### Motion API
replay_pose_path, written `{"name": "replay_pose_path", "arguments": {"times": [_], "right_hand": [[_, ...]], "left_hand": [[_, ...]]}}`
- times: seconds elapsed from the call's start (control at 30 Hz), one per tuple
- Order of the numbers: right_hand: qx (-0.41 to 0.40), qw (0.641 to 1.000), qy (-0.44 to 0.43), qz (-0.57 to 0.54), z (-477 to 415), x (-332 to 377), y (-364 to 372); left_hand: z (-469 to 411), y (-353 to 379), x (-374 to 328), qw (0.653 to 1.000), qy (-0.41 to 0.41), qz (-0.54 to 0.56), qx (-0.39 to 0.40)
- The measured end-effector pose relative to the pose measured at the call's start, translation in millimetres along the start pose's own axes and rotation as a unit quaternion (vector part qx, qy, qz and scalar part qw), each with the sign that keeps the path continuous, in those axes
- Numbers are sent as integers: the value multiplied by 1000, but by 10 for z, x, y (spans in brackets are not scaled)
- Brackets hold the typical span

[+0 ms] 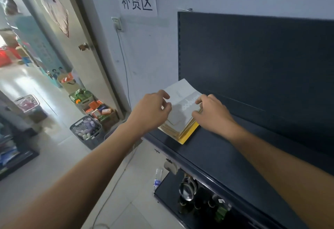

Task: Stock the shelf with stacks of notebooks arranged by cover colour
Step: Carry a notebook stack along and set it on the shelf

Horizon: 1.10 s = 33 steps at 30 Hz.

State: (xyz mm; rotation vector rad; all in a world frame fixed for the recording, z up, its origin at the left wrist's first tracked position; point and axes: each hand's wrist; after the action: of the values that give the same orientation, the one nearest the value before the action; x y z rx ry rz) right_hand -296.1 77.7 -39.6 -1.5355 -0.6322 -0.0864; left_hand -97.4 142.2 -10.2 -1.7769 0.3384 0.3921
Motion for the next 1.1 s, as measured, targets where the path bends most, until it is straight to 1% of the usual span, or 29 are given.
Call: {"name": "replay_pose_path", "arguments": {"times": [0.1, 0.27, 0.33, 0.43, 0.57, 0.7, 0.83, 0.93, 1.03, 1.1], "right_hand": [[-12, 1000, 21, -11, -169, 1, 22], [-7, 997, 71, -15, -268, -35, 84], [-19, 996, 85, -20, -312, -47, 88], [-37, 991, 125, -31, -343, -30, 124], [-31, 985, 163, -38, -391, 58, 226], [-63, 973, 213, -56, -469, 178, 322], [-78, 959, 265, -67, -513, 371, 527], [-98, 935, 337, -57, -519, 518, 652], [-72, 915, 394, -43, -500, 629, 730], [-64, 913, 401, -51, -504, 673, 743]], "left_hand": [[-307, 17, 110, 1000, 23, -1, 1], [-699, 132, 187, 997, 70, -7, 28], [-857, 188, 235, 995, 91, -3, 35], [-1087, 292, 319, 991, 120, 9, 56], [-1332, 365, 443, 983, 163, 24, 84], [-1511, 344, 570, 973, 202, 25, 109], [-1644, 352, 753, 971, 220, 18, 95], [-1669, 377, 874, 969, 236, 13, 75], [-1681, 385, 954, 975, 210, -3, 76], [-1706, 410, 996, 979, 175, 1, 109]]}}
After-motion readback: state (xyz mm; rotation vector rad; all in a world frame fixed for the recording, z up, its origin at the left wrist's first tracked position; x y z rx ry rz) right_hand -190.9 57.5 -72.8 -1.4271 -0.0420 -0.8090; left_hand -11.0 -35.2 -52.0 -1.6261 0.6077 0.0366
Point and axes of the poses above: each hand's wrist, its own z-axis away from the middle knuckle, its own y-axis out of the palm, x = y × z, and after that the axes turned 3 degrees about z, right-handed
